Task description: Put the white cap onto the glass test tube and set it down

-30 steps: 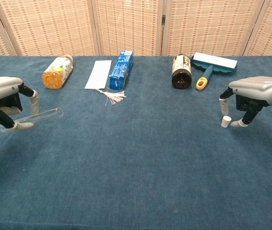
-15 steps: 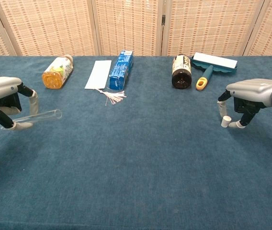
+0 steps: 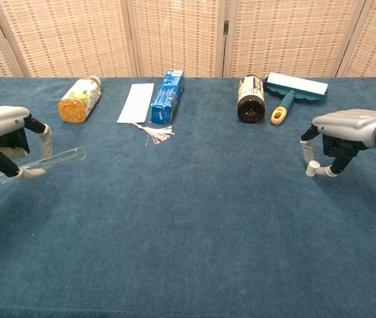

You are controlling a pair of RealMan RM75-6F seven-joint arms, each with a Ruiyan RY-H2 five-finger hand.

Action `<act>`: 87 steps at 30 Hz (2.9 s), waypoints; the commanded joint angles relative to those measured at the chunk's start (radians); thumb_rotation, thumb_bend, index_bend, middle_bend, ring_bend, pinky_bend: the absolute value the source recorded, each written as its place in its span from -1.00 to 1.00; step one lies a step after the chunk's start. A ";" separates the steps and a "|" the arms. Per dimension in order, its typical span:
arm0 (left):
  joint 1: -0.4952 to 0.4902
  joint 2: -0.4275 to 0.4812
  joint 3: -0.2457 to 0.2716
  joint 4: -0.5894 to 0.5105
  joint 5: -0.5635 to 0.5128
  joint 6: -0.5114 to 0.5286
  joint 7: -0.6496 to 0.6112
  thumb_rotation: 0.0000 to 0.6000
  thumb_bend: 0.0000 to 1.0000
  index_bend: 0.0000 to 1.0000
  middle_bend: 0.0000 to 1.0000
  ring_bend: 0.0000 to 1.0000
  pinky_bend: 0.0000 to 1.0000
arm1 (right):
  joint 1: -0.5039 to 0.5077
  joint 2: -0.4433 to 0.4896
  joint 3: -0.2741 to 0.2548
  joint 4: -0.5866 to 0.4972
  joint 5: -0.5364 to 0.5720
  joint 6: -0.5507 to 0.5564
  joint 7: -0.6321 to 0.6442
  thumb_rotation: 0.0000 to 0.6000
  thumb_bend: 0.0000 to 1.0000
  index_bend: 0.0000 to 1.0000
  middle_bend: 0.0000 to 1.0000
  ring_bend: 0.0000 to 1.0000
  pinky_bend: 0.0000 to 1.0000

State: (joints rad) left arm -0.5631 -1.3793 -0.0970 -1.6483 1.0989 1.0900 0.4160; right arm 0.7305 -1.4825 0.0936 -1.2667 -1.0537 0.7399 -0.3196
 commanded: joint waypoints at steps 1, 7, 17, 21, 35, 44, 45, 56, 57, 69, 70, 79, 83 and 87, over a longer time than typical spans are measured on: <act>0.000 0.000 0.000 0.000 0.000 0.000 0.001 1.00 -0.28 0.31 1.00 1.00 1.00 | 0.001 -0.001 -0.001 0.001 0.001 -0.001 -0.001 1.00 -0.34 0.00 1.00 1.00 1.00; -0.002 0.003 -0.005 -0.002 -0.003 -0.003 -0.006 1.00 -0.28 0.31 1.00 1.00 1.00 | 0.000 0.009 -0.001 -0.013 -0.004 0.008 0.004 1.00 -0.19 0.10 1.00 1.00 1.00; -0.032 0.073 -0.067 -0.063 -0.036 -0.073 -0.113 1.00 -0.28 0.31 1.00 1.00 1.00 | -0.018 0.147 0.041 -0.209 -0.085 0.088 0.078 1.00 0.14 0.25 1.00 1.00 1.00; -0.058 0.098 -0.108 -0.082 -0.054 -0.106 -0.165 1.00 -0.28 0.32 1.00 1.00 1.00 | -0.028 0.218 0.077 -0.312 -0.138 0.140 0.140 1.00 0.17 0.27 1.00 1.00 1.00; -0.140 0.110 -0.194 -0.155 -0.133 -0.193 -0.297 1.00 -0.25 0.33 1.00 1.00 1.00 | -0.026 0.347 0.171 -0.532 -0.237 0.190 0.375 1.00 0.19 0.29 1.00 1.00 1.00; -0.208 0.072 -0.199 -0.181 -0.206 -0.186 -0.237 1.00 -0.24 0.34 1.00 1.00 1.00 | 0.014 0.337 0.207 -0.585 -0.258 0.181 0.447 1.00 0.19 0.31 1.00 1.00 1.00; -0.214 0.069 -0.200 -0.184 -0.216 -0.184 -0.233 1.00 -0.24 0.34 1.00 1.00 1.00 | 0.017 0.335 0.209 -0.588 -0.259 0.181 0.450 1.00 0.19 0.31 1.00 1.00 1.00; -0.261 0.063 -0.211 -0.224 -0.299 -0.194 -0.245 1.00 -0.24 0.34 1.00 1.00 1.00 | 0.045 0.299 0.209 -0.613 -0.267 0.191 0.450 1.00 0.19 0.33 1.00 1.00 1.00; -0.263 0.062 -0.210 -0.226 -0.299 -0.191 -0.244 1.00 -0.24 0.34 1.00 1.00 1.00 | 0.047 0.295 0.208 -0.612 -0.267 0.192 0.448 1.00 0.19 0.33 1.00 1.00 1.00; -0.292 0.050 -0.202 -0.247 -0.314 -0.160 -0.232 1.00 -0.24 0.34 1.00 1.00 1.00 | 0.074 0.262 0.208 -0.604 -0.251 0.191 0.434 1.00 0.20 0.34 1.00 1.00 1.00; -0.295 0.050 -0.202 -0.249 -0.315 -0.159 -0.231 1.00 -0.24 0.34 1.00 1.00 1.00 | 0.076 0.260 0.208 -0.604 -0.250 0.190 0.432 1.00 0.20 0.34 1.00 1.00 1.00; -0.312 0.049 -0.197 -0.263 -0.328 -0.147 -0.222 1.00 -0.24 0.34 1.00 1.00 1.00 | 0.086 0.250 0.201 -0.606 -0.248 0.190 0.421 1.00 0.20 0.34 1.00 1.00 1.00; -0.315 0.051 -0.193 -0.266 -0.330 -0.144 -0.223 1.00 -0.24 0.34 1.00 1.00 1.00 | 0.085 0.253 0.196 -0.607 -0.249 0.193 0.420 1.00 0.21 0.34 1.00 1.00 1.00; -0.320 0.051 -0.190 -0.266 -0.333 -0.144 -0.225 1.00 -0.24 0.34 1.00 1.00 1.00 | 0.087 0.250 0.193 -0.600 -0.247 0.190 0.425 1.00 0.21 0.34 1.00 1.00 1.00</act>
State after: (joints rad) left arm -0.8824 -1.3282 -0.2876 -1.9143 0.7665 0.9463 0.1909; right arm 0.8171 -1.2314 0.2871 -1.8676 -1.3016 0.9309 0.1049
